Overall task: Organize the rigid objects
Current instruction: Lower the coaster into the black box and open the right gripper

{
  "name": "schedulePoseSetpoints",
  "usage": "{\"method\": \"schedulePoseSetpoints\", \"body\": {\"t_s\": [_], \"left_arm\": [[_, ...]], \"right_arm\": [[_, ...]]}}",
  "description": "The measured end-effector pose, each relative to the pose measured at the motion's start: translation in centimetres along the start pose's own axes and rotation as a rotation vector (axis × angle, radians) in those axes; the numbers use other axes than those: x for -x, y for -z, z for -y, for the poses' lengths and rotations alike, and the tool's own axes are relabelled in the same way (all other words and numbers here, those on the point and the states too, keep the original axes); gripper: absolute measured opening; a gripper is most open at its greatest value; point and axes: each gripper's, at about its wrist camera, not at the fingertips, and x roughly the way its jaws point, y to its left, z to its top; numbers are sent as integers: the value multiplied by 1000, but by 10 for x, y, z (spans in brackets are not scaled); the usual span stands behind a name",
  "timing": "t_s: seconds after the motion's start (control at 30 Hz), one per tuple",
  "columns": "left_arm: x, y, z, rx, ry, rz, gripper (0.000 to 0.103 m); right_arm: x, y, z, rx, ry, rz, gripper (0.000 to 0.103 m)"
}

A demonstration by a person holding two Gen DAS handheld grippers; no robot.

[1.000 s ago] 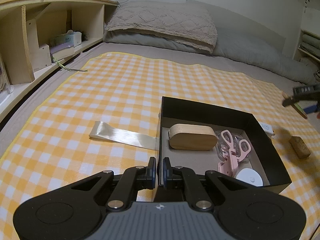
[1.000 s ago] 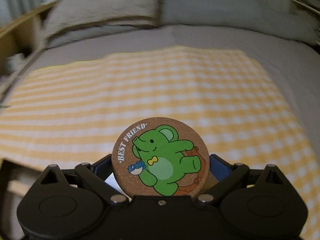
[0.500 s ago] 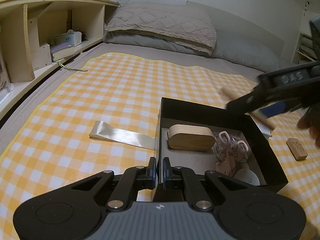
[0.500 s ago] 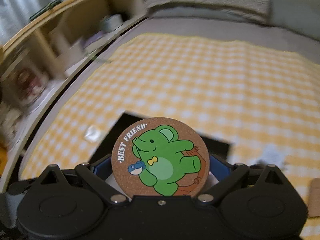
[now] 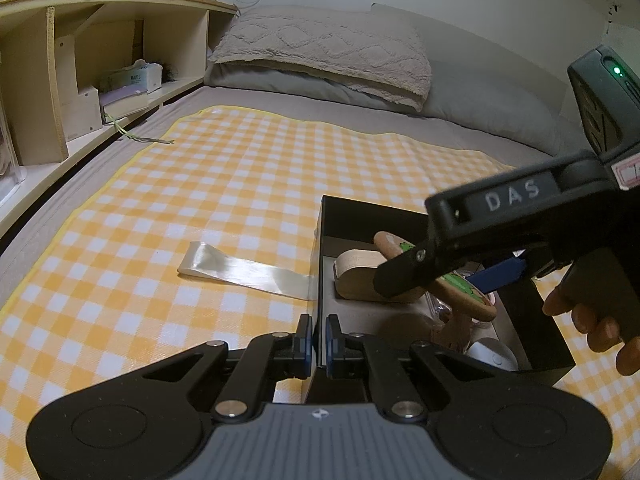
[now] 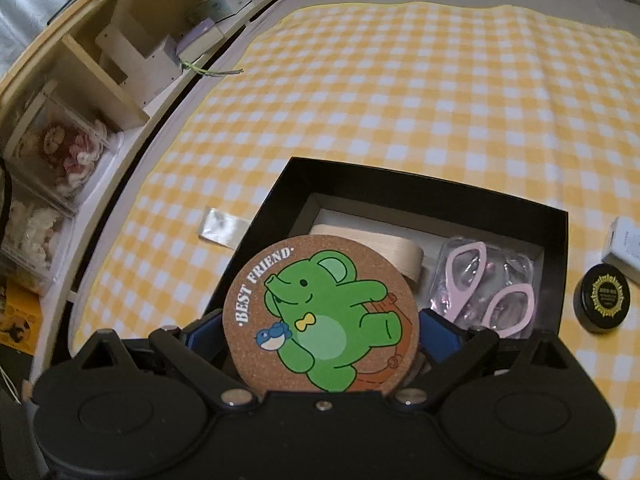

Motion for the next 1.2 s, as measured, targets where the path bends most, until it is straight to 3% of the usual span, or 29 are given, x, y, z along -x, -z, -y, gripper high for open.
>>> {"method": "schedulePoseSetpoints", "body": {"t_s": [0.13, 0.37, 0.57, 0.63, 0.73, 1.1, 1.17, 1.2], "left_arm": [[0, 0, 0, 0, 0, -1, 6], [-1, -1, -1, 3, 2, -1, 6], [-1, -1, -1, 3, 2, -1, 6], [-1, -1, 0, 4, 2, -1, 6], [-1, -1, 0, 2, 1, 0, 6], [-4, -2, -1, -5, -9, -10, 6], [-4, -2, 1, -10, -15, -12, 6], [-4, -2, 1, -13, -20, -13, 6]], "right_arm": [[1, -1, 3, -53, -40, -14, 103], [5, 0, 3, -31, -28, -15, 102], [6, 1, -1, 35, 23, -63, 63], [5, 0, 1, 33, 45, -70, 44], [-2, 1, 3, 29, 61, -90, 33], [8, 5, -11, 130, 91, -67, 35], [14, 6, -13, 153, 95, -48, 40], [18, 7, -15, 164, 98, -33, 49]]}}
